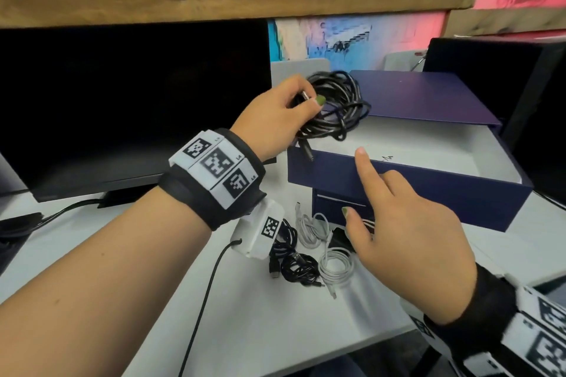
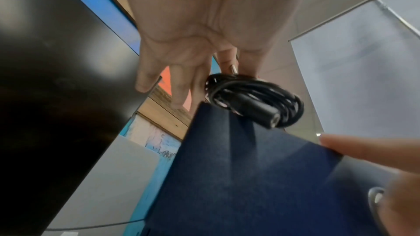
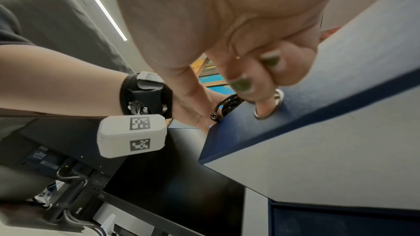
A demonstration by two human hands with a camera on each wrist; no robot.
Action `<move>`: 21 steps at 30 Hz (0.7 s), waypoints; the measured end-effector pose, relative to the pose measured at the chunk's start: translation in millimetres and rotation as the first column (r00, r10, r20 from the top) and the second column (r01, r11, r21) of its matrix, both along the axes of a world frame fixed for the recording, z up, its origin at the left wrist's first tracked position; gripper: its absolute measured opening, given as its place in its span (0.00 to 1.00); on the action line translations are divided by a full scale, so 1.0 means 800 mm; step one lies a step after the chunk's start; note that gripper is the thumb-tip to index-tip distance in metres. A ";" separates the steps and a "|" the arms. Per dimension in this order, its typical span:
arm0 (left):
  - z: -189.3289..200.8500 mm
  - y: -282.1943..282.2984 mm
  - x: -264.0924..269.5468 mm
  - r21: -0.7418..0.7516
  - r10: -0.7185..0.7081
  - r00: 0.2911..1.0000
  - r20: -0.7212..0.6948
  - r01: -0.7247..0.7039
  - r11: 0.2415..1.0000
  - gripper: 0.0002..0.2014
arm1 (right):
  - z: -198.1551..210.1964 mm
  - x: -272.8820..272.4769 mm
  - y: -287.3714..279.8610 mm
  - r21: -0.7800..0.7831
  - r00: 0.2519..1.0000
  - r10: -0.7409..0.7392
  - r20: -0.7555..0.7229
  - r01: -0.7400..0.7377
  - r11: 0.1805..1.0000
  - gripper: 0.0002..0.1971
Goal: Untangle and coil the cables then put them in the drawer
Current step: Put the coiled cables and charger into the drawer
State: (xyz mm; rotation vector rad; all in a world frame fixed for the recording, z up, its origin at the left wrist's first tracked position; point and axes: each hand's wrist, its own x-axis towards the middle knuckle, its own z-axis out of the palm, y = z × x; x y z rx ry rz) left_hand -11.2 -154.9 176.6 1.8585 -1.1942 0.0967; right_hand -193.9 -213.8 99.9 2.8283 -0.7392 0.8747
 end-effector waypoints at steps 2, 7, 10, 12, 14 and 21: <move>0.001 -0.010 -0.004 0.131 0.004 0.999 0.032 -0.009 0.991 0.08 | 0.001 -0.003 -0.003 -0.005 1.000 0.017 0.012 -0.017 1.000 0.31; 0.000 -0.031 -0.004 0.309 0.055 0.998 0.015 -0.057 0.949 0.10 | -0.003 -0.004 -0.011 -0.034 0.997 0.059 0.047 -0.057 0.998 0.29; -0.001 -0.044 -0.002 0.342 0.095 0.994 0.050 -0.106 0.934 0.11 | -0.006 -0.002 -0.011 -0.018 0.995 0.080 0.063 -0.079 0.997 0.29; -0.001 -0.052 -0.004 0.353 0.114 0.991 0.067 -0.130 0.926 0.10 | -0.008 -0.001 -0.011 -0.015 0.994 0.091 0.069 -0.090 0.996 0.30; -0.002 -0.060 -0.008 0.399 0.120 0.983 0.136 -0.165 0.902 0.09 | -0.008 -0.002 -0.011 -0.021 0.992 0.099 0.076 -0.097 0.995 0.30; 0.013 -0.059 -0.019 0.700 0.006 0.934 0.357 -0.272 0.661 0.17 | -0.009 -0.002 -0.014 -0.033 0.984 0.141 0.107 -0.138 0.990 0.30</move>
